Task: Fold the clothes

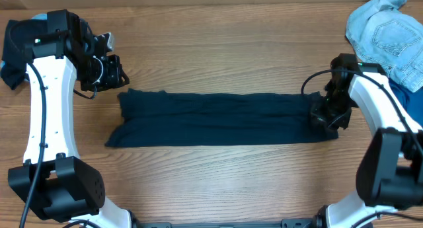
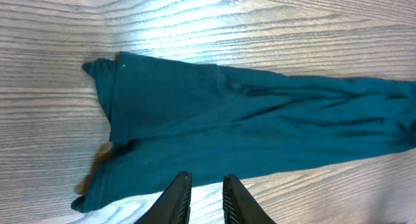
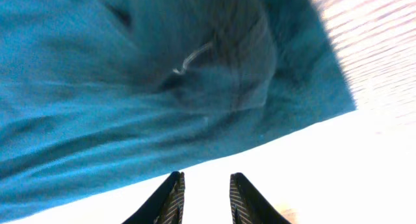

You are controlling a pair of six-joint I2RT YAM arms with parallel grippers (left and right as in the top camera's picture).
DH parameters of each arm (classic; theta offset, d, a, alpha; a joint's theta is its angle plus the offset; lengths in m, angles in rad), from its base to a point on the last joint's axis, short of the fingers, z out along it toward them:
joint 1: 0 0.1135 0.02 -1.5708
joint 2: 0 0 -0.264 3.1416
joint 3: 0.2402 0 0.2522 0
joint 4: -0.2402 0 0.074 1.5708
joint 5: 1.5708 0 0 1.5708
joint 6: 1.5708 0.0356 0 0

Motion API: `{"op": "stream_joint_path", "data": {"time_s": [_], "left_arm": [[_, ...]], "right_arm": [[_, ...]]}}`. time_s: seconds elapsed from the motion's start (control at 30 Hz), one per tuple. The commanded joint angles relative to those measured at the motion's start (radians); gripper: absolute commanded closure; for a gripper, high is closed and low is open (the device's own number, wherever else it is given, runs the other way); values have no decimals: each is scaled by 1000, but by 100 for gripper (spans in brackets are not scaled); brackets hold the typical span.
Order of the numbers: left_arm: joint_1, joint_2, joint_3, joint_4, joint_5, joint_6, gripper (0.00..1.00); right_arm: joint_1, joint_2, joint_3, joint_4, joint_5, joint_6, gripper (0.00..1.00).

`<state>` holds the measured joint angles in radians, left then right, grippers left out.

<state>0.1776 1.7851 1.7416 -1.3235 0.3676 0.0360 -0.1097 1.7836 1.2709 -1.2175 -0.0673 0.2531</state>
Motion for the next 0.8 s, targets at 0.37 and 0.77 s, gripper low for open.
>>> {"op": "stream_joint_path", "data": {"time_s": [0.37,0.77], "left_arm": [[3,-3,14,-5,19,14,73],[3,-3,14,-2,19,13,72]], "right_arm": [[5,-23,-2,344,-92,-7,68],[5,103,-2,124,-82,-13,71]]}}
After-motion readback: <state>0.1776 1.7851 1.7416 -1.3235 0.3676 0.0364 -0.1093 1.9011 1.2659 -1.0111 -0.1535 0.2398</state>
